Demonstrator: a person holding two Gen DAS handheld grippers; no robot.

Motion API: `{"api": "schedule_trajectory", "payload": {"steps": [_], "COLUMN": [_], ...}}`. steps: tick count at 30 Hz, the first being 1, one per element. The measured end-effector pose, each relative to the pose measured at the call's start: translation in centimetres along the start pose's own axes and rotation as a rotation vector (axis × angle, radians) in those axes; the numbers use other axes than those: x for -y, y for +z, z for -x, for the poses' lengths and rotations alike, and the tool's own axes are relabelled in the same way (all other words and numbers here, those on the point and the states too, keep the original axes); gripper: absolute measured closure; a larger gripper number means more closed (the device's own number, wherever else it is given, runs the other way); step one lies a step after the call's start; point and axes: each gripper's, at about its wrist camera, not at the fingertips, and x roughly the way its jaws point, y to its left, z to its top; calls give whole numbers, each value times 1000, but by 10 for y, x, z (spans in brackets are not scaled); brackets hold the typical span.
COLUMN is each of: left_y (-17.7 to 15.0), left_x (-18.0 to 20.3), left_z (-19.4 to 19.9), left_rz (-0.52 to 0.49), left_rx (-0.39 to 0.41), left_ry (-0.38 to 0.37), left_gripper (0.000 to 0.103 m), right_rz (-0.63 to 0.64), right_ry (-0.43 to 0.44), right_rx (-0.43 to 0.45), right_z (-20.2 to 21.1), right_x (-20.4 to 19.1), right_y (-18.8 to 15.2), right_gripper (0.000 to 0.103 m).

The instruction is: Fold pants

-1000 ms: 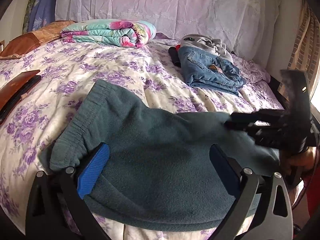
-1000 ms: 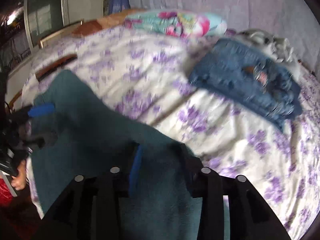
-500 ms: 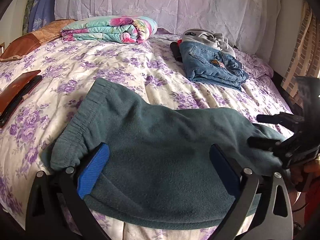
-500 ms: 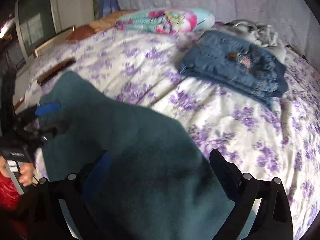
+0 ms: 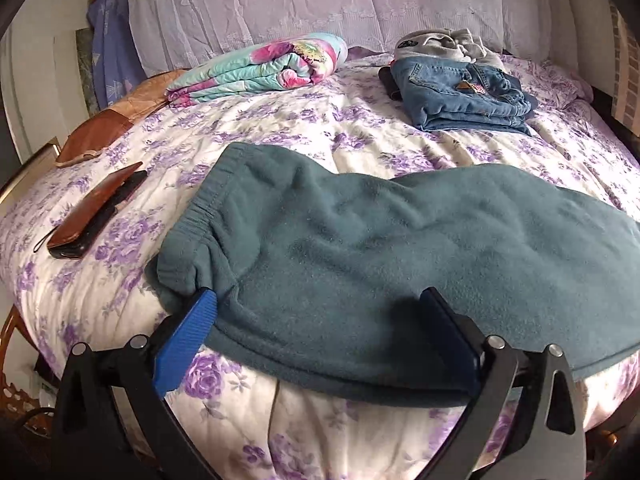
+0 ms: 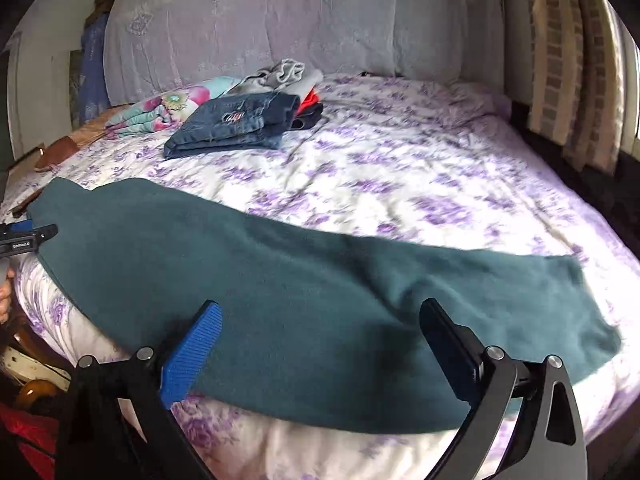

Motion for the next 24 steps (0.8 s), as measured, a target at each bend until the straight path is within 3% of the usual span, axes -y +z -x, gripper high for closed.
{"api": "schedule_trajectory", "payload": {"steps": [3,5,7,9,10,11,12,15,19,20,22,24], "left_y": [9,15,18,13,7,4,3,4,4,2,0,-4], "left_x": [-2,0,7,10,9,13,18,8,-14,-14,-6,7], "left_z": [27,40,26,-18,-28,-21,-20,-17,-15,-15,-15,-16], "left_rz": [52,64,43,48,60,45,32,103,209,206,159,76], "left_rx": [69,111,61,-88,-75,-11,-21,-31,-17,-12,-5,1], "left_ry": [-142,-190,-164,-173,-163,-137,-119,-162,-284,-289,-261,-195], "left_gripper": [5,5,5,5,4,4,4,5,5,5,5,5], "right_rz": [-47,-168,-357,-493,-456,-394,-339,-296,-476,-560,-706,-747], "right_ry": [-70,-136,-169,-164,-153,-191,-222,-191,-221,-228,-147,-98], "right_rx": [138,147,88,-50,-9,23,25,121,96,88,100,91], "right_z": [36,45,36,7,7,12,16,44,58,58,53,42], "right_x": [31,70,116,148,147,138,131,127,170,182,199,199], "right_y": [6,2,-18,-42,-46,-45,-39,-24,-41,-54,-74,-81], "right_gripper": [4,4,4,3,3,3,3,3,3,3,4,3]}}
